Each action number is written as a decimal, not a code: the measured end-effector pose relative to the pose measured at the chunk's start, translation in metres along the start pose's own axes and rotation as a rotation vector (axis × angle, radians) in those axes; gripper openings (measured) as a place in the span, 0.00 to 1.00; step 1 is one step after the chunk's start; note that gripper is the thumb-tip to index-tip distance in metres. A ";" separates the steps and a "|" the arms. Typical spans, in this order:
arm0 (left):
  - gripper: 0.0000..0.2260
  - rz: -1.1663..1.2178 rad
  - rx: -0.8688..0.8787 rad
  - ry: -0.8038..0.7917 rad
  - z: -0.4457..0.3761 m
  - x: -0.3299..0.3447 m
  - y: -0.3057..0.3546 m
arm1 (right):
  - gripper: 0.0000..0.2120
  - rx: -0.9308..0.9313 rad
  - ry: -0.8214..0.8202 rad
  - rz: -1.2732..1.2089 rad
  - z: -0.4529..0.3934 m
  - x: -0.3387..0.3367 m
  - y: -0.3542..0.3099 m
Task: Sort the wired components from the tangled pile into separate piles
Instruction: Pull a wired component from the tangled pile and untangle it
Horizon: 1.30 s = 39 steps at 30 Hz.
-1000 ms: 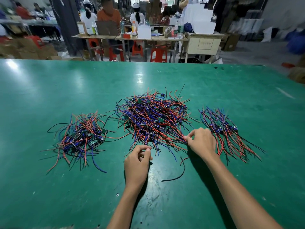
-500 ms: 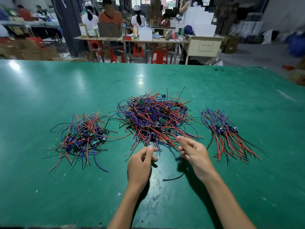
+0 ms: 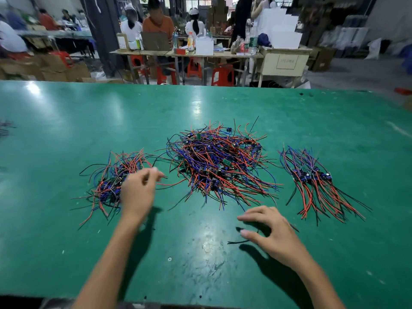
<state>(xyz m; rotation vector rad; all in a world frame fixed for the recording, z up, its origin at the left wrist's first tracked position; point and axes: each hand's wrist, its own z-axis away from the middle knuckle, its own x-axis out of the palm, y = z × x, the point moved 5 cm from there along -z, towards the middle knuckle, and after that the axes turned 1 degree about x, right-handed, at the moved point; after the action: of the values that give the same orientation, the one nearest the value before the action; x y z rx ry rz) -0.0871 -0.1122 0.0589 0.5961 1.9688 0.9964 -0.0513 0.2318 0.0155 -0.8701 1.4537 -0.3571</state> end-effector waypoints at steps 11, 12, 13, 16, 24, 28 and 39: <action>0.23 -0.649 -0.059 0.085 0.009 0.002 -0.058 | 0.06 0.041 0.380 0.277 0.013 -0.011 -0.007; 0.23 -0.637 -0.053 0.131 0.016 0.004 -0.057 | 0.05 0.074 0.439 0.265 0.017 -0.018 -0.001; 0.22 -0.628 -0.038 0.169 0.020 0.005 -0.057 | 0.06 0.126 0.470 0.263 0.021 -0.025 0.006; 0.18 -0.629 0.050 0.257 0.025 0.002 -0.053 | 0.18 0.362 0.406 0.329 0.026 -0.037 0.031; 0.09 -0.512 0.223 0.248 0.045 0.005 -0.027 | 0.05 0.520 0.306 0.589 0.015 -0.034 0.027; 0.07 -0.275 0.419 0.040 0.080 0.026 0.010 | 0.05 0.478 0.282 0.656 0.008 -0.017 0.019; 0.05 -0.225 0.289 -0.200 0.099 0.054 0.013 | 0.14 0.358 0.211 0.636 0.005 -0.014 0.006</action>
<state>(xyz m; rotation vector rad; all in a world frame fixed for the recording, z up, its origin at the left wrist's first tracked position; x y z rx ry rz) -0.0331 -0.0245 0.0112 0.5911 1.9612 0.4988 -0.0500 0.2475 0.0206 -0.0621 1.7075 -0.2174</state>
